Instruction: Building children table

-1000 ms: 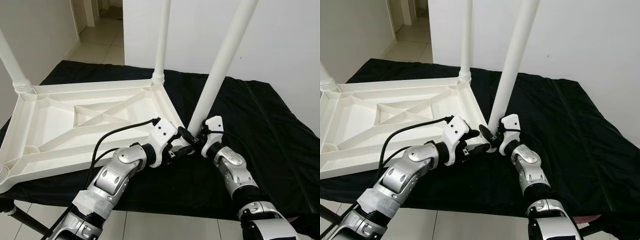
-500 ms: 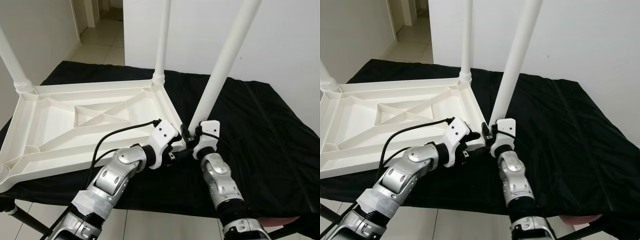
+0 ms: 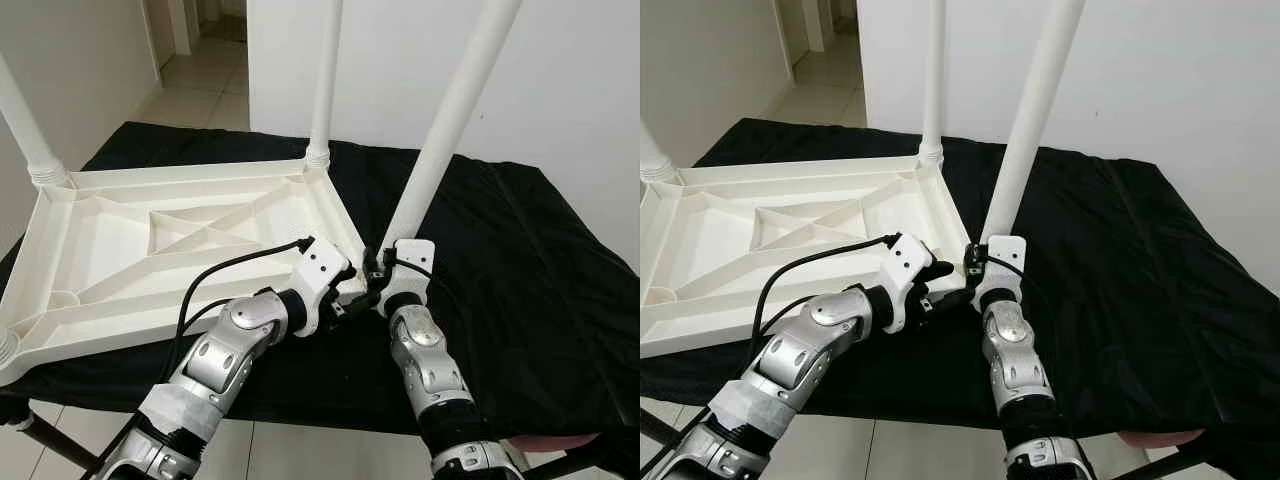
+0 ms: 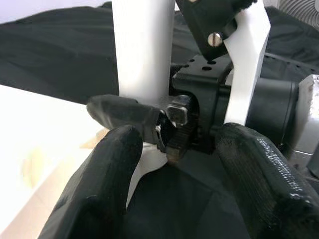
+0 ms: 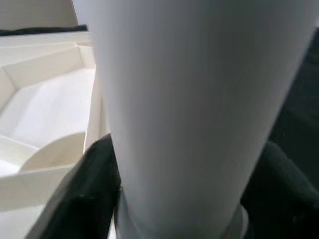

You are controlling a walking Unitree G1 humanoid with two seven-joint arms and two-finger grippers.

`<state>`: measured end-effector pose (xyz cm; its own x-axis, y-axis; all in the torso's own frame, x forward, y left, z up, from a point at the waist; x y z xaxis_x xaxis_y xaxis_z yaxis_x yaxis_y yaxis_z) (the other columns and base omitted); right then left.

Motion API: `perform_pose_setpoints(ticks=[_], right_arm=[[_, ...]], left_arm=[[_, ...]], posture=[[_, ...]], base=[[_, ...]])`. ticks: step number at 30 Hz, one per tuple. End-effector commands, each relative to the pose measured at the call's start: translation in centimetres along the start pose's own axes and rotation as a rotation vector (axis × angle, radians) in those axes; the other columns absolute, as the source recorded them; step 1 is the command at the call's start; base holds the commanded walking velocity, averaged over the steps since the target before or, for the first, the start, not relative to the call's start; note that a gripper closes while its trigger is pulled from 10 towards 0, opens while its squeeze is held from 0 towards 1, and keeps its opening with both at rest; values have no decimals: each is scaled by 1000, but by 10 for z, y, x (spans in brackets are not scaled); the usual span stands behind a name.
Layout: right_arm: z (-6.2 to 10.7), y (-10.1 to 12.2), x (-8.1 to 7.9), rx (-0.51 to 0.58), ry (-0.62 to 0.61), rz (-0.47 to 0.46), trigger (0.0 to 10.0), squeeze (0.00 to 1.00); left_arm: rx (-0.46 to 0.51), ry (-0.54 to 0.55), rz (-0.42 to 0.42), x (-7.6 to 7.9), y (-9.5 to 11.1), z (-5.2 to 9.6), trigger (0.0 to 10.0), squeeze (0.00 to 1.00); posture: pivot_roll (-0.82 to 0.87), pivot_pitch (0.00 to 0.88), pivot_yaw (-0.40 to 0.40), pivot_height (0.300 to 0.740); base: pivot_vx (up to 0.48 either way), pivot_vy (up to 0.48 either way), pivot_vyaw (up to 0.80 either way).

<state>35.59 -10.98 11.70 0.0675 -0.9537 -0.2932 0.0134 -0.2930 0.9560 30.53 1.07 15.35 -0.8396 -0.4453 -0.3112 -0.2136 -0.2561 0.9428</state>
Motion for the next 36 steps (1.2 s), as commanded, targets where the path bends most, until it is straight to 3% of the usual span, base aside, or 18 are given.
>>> perform_pose_setpoints(ticks=[1,4,6,7,8,9,10,12,13,19,22,30,31,36], right_arm=[[3,-2,6,-16,-27,-10,10000,1000],[2,16,17,36,42,36,10000,1000],[2,16,17,36,42,36,10000,1000],[2,19,19,31,101,45,10000,325],[2,19,19,31,101,45,10000,325],[1,22,20,21,164,58,10000,0],[1,24,19,7,237,58,10000,0],[1,24,19,7,237,58,10000,0],[-2,24,15,-35,377,101,10000,0],[-7,22,11,-67,449,132,10000,0],[-18,13,-5,-132,561,152,10000,0],[-24,8,-11,-178,613,186,10000,0],[-26,7,-10,-194,608,187,353,0],[-28,4,-6,-228,602,187,0,0]], left_arm=[[7,-47,3,5,1,1,10000,0],[9,-53,0,6,4,1,10000,0],[9,-53,0,6,4,1,10000,0],[11,-57,-2,7,5,1,10000,0],[11,-57,-2,7,5,1,10000,0],[11,-60,-5,8,6,0,10000,0],[13,-63,-7,8,7,0,10000,0],[13,-63,-7,8,7,0,10000,0],[12,-59,-5,10,7,1,10000,0],[10,-50,1,10,6,2,10000,0],[13,-54,10,15,7,3,10000,0],[15,-109,15,25,8,8,10000,0],[16,-133,15,29,8,11,10000,0],[13,-162,8,33,9,16,10000,0]], posture=[[-44,0,-57,740],[-33,0,-54,740],[-33,0,-54,740],[-28,0,-58,740],[-28,0,-58,740],[-21,0,-63,740],[-17,0,-68,740],[-17,0,-68,740],[-9,0,-76,740],[-1,0,-86,740],[16,0,-99,740],[26,0,-105,740],[31,0,-109,740],[34,0,-112,740]], base=[[0,0,0],[0,0,0],[0,0,0],[0,0,0],[0,0,0],[0,0,0],[0,0,0],[0,0,0],[0,0,0],[0,0,0],[0,0,0],[0,0,0],[0,0,0],[0,0,0]])
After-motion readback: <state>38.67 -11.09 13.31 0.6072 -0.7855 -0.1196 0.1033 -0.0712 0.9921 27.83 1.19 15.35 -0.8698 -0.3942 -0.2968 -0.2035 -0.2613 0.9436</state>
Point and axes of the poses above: a point about 5 cm out from each wrist's last joint towards the gripper, its own z axis pointing back from the gripper into the wrist, its own y axis along the axis of the wrist's last joint, x = y × z, the point moved 3 cm from there along -z, pointing out of the wrist towards the gripper, and after that the axes turned 13 degrees about -z, right-handed, at the moved point
